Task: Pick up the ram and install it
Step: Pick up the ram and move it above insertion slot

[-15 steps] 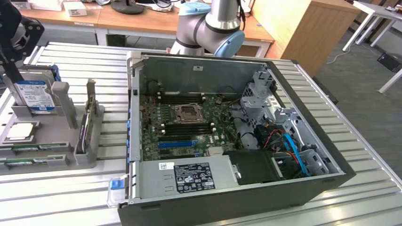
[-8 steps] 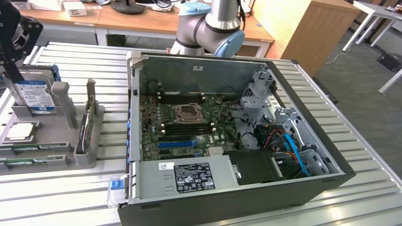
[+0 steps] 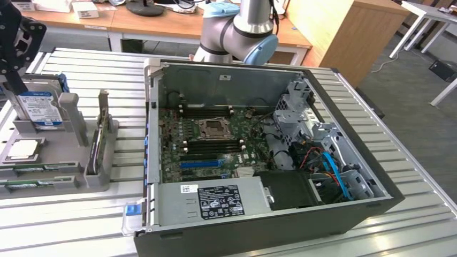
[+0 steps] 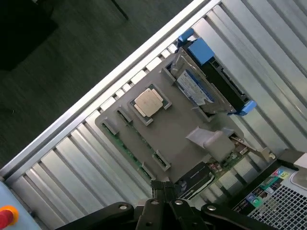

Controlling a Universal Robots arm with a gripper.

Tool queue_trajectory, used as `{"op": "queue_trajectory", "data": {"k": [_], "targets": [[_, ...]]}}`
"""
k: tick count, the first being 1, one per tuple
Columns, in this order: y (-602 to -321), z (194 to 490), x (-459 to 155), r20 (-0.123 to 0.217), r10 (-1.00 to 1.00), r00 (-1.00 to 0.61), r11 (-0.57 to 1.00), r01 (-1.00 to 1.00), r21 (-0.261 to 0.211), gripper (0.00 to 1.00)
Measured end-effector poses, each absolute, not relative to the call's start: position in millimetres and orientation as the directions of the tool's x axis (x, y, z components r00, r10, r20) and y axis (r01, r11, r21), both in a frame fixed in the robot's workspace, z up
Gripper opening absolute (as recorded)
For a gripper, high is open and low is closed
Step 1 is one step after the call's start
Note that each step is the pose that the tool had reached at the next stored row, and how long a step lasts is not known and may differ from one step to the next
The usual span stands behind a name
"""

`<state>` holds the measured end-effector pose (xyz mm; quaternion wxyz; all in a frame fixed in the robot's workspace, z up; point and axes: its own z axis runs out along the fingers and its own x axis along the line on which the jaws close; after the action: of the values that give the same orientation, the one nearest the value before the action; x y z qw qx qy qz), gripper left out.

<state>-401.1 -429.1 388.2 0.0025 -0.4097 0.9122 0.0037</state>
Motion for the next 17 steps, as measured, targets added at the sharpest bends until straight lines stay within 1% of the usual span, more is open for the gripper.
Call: {"op": "queue_trajectory", "data": {"k": [17], "targets": [[-429.1,387.8,-401.1,0.000,-0.914,-0.406,0.406,-0.914,0.000,0.11]]}}
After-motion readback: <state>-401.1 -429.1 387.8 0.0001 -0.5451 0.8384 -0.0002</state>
